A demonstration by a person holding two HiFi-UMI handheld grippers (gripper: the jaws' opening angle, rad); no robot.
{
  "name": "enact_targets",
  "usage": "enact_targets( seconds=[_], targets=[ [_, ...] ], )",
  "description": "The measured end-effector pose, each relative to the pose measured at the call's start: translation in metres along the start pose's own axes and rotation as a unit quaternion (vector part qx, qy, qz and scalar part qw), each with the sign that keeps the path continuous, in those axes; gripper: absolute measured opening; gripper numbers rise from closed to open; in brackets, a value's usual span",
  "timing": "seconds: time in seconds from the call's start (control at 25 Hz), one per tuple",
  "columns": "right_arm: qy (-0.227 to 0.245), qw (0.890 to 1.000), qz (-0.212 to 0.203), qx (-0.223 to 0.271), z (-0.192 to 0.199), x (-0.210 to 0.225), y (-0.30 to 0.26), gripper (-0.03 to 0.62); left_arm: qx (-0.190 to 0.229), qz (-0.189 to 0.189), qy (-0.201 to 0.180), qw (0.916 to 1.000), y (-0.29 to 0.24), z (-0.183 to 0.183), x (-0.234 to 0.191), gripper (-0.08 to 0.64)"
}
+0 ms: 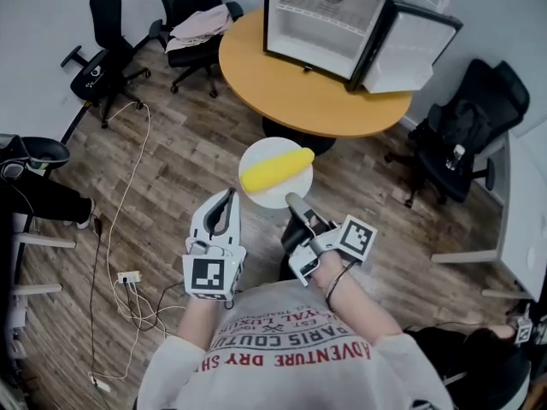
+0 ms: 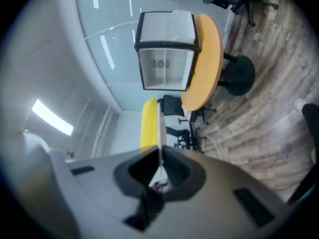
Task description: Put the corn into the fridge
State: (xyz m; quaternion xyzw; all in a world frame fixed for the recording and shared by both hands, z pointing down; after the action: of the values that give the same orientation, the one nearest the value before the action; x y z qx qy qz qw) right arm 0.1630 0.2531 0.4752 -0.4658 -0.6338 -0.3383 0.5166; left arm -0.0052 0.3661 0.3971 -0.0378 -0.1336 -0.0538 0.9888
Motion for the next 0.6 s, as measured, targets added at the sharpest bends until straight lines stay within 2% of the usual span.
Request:
enact_targets(
  seconds=[0.12, 0.4, 0.6],
  targets=[
    [-0.001, 1.0, -0.005, -0.014, -0.032, -0.012, -0.023, 0.041, -0.009, -0.014, 0.01, 0.9998, -0.035, -0.002, -0.005, 0.026],
    [0.002, 0.999, -0.011, -0.034, -0.127, -0.046, -0.077, 0.041, -0.005, -0.036, 0.005, 0.9993, -0.141, -0.012, -0.012, 0.026],
    [0.016, 0.999, -0.023, -0.039, -0.16, -0.054, -0.091, 0.041, 0.008, -0.036, 0.009, 0.9993, -0.177, -0.015, -0.011, 0.026]
  ],
)
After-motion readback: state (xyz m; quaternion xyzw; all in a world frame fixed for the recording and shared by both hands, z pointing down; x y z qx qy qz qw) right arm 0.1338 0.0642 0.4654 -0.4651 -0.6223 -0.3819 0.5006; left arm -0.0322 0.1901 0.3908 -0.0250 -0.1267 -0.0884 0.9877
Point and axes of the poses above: the fingertips, and each gripper's own axes: y backward along the fingers, x to its right, z out of its underside, the point moved 8 cm from there along y, backward along the fingers, and after that the axes turned 14 degrees about -y, right-handed, at the moved point
